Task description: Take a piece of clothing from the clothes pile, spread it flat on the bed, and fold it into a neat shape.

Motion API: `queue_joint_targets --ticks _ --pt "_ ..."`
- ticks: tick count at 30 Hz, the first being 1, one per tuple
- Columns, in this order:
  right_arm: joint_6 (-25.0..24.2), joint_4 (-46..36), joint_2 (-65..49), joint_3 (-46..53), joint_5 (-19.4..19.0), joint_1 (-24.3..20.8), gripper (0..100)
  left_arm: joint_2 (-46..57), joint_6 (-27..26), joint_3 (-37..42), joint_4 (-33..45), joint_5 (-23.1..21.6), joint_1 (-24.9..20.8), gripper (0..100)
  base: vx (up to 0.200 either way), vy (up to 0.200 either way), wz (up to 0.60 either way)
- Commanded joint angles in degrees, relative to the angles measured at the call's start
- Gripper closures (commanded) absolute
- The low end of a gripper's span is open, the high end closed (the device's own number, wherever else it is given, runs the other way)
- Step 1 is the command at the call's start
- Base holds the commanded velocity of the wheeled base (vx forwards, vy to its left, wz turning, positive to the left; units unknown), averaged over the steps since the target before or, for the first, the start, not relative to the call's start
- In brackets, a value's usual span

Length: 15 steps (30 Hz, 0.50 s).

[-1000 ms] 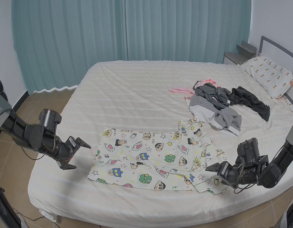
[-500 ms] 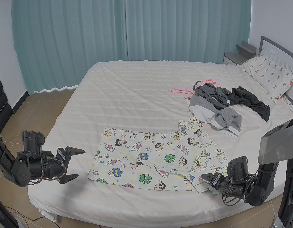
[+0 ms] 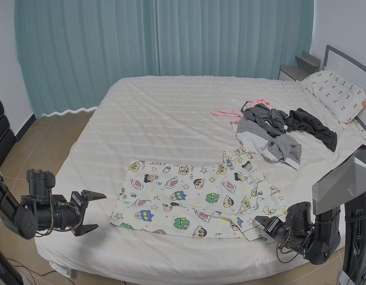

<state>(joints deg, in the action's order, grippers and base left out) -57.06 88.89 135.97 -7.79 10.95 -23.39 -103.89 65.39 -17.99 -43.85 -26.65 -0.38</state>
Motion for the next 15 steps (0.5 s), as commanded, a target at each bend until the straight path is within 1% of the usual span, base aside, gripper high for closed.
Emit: queue_joint_targets --ticks 1,11,15 --pt "-0.1 0.6 -0.1 0.4 0.0 0.8 100 -0.4 -0.2 0.4 0.0 0.0 -0.1 0 0.0 0.0 0.0" --pt "-0.1 0.6 -1.1 1.7 0.0 0.5 100 -0.6 -0.4 0.5 -0.1 0.0 -0.3 0 0.0 0.0 0.0" --pt "0.1 0.6 -3.8 2.4 0.0 -0.1 100 -0.6 -0.4 0.7 -0.1 0.0 -0.4 0 0.0 0.0 0.0"
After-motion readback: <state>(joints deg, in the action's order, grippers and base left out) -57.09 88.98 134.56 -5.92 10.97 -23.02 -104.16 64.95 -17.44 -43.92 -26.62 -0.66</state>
